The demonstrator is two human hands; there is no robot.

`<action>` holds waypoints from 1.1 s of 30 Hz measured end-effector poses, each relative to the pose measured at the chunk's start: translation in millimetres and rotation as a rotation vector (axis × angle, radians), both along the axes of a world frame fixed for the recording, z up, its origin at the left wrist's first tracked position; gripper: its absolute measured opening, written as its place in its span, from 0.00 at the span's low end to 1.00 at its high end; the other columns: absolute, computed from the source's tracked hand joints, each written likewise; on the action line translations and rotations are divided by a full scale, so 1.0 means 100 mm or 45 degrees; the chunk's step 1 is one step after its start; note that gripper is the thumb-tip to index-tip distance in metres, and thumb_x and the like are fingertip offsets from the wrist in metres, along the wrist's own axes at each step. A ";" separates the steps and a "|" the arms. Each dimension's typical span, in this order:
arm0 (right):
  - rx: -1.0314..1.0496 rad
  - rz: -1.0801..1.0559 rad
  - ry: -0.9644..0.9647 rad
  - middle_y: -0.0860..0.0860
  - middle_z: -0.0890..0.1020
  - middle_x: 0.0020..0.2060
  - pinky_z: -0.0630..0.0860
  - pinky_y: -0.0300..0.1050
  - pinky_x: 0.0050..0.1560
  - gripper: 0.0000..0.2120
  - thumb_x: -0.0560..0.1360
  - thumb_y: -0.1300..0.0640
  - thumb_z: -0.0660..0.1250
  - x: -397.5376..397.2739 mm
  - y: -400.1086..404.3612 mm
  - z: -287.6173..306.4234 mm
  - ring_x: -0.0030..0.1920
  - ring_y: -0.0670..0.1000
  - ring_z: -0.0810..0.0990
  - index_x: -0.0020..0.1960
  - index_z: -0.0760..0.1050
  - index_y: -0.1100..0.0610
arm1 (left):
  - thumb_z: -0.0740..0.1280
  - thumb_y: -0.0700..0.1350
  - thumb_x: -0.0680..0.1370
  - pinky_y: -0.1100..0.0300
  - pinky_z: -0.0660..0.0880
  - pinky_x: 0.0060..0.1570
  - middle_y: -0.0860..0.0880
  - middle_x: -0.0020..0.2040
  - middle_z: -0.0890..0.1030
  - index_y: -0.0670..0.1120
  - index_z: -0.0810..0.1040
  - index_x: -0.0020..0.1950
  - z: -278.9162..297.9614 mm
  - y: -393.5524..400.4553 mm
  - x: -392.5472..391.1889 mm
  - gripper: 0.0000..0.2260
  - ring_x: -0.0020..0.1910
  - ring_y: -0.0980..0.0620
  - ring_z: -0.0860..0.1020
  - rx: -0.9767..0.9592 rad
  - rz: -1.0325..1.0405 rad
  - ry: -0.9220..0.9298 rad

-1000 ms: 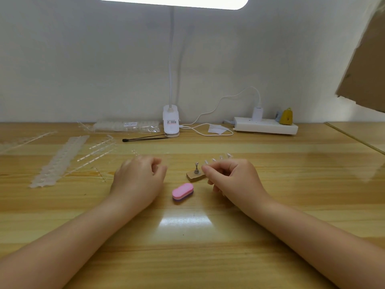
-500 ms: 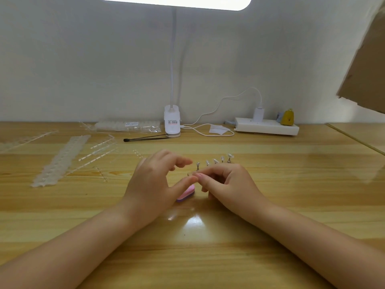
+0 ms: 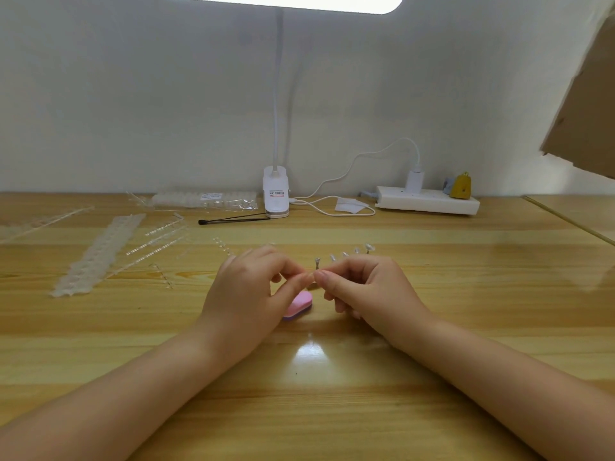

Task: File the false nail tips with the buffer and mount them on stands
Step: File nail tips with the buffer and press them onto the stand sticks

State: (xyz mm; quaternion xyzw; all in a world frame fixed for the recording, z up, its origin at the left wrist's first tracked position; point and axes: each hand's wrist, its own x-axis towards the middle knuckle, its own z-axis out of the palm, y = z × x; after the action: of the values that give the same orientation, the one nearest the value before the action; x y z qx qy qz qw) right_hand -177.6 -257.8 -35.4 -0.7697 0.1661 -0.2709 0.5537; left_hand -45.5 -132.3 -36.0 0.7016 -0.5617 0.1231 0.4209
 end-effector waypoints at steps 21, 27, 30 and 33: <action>0.532 0.236 -0.084 0.49 0.73 0.29 0.63 0.34 0.24 0.06 0.70 0.56 0.68 0.04 -0.05 0.00 0.29 0.44 0.69 0.42 0.74 0.57 | 0.69 0.41 0.77 0.51 0.77 0.45 0.43 0.47 0.81 0.40 0.81 0.55 -0.01 -0.04 -0.02 0.08 0.44 0.45 0.80 -0.267 -0.220 -0.580; 0.695 0.323 -0.063 0.48 0.73 0.29 0.62 0.34 0.23 0.03 0.73 0.59 0.64 0.03 -0.07 0.03 0.28 0.44 0.69 0.41 0.72 0.57 | 0.69 0.40 0.77 0.54 0.76 0.49 0.44 0.47 0.81 0.41 0.80 0.53 0.02 -0.02 0.08 0.06 0.45 0.46 0.79 -0.304 -0.175 -0.674; 0.657 0.403 -0.014 0.50 0.71 0.30 0.61 0.35 0.24 0.04 0.73 0.58 0.64 0.02 -0.05 0.05 0.28 0.44 0.69 0.40 0.71 0.57 | 0.70 0.41 0.78 0.60 0.74 0.52 0.49 0.53 0.74 0.46 0.73 0.56 -0.02 -0.06 0.00 0.09 0.48 0.49 0.75 -0.318 -0.289 -0.915; 0.656 0.422 0.030 0.50 0.70 0.33 0.60 0.36 0.26 0.03 0.73 0.59 0.63 0.02 -0.07 0.07 0.30 0.45 0.70 0.41 0.71 0.57 | 0.71 0.40 0.76 0.56 0.75 0.49 0.47 0.52 0.75 0.46 0.71 0.55 -0.03 -0.05 0.09 0.12 0.46 0.47 0.75 -0.261 -0.195 -0.960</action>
State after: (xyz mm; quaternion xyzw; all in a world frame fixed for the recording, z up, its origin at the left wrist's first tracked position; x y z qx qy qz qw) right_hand -175.4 -264.6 -28.8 -0.6237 0.1079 -0.1170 0.7653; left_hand -36.3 -137.2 -38.8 0.5177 -0.7123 0.3956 0.2609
